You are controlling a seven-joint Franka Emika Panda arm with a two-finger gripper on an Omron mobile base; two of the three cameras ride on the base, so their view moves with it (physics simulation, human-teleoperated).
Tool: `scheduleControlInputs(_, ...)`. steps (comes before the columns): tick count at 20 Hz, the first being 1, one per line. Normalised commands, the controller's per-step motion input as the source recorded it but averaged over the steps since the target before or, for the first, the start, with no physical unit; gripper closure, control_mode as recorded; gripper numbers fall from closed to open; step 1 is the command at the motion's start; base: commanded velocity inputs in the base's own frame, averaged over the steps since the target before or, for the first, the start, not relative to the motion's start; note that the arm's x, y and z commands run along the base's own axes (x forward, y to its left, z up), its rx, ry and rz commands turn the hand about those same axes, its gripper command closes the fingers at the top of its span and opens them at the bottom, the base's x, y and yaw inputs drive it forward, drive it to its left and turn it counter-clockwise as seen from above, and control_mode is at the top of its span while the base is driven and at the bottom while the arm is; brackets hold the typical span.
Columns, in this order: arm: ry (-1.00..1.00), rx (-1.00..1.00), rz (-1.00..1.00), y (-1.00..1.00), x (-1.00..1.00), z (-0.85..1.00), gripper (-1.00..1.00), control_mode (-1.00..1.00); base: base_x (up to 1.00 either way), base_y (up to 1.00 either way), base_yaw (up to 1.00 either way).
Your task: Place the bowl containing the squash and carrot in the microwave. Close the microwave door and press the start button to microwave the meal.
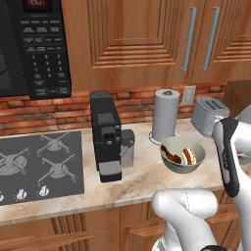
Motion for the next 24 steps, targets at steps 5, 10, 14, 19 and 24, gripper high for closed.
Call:
scheduleControlInputs(5,0.06,0.08,-0.09,-0.91,0.0,-0.05,-1.0,-1.0,0.0,0.0,0.0)
scheduleControlInputs(10,0.14,0.0,-0.03,-0.75,0.0,-0.16,-1.0,-1.0,0.0,0.0,0.0)
scheduleControlInputs(14,0.07,0.0,-0.01,-0.6,0.01,-0.28,-1.0,-1.0,0.0,0.0,0.0)
scheduleControlInputs(19,0.0,0.0,-0.05,-0.49,0.06,-0.41,-1.0,-1.0,0.0,0.0,0.0)
scheduleControlInputs(24,-0.03,0.03,-0.06,-0.23,0.18,-0.41,-1.0,-1.0,0.0,0.0,0.0)
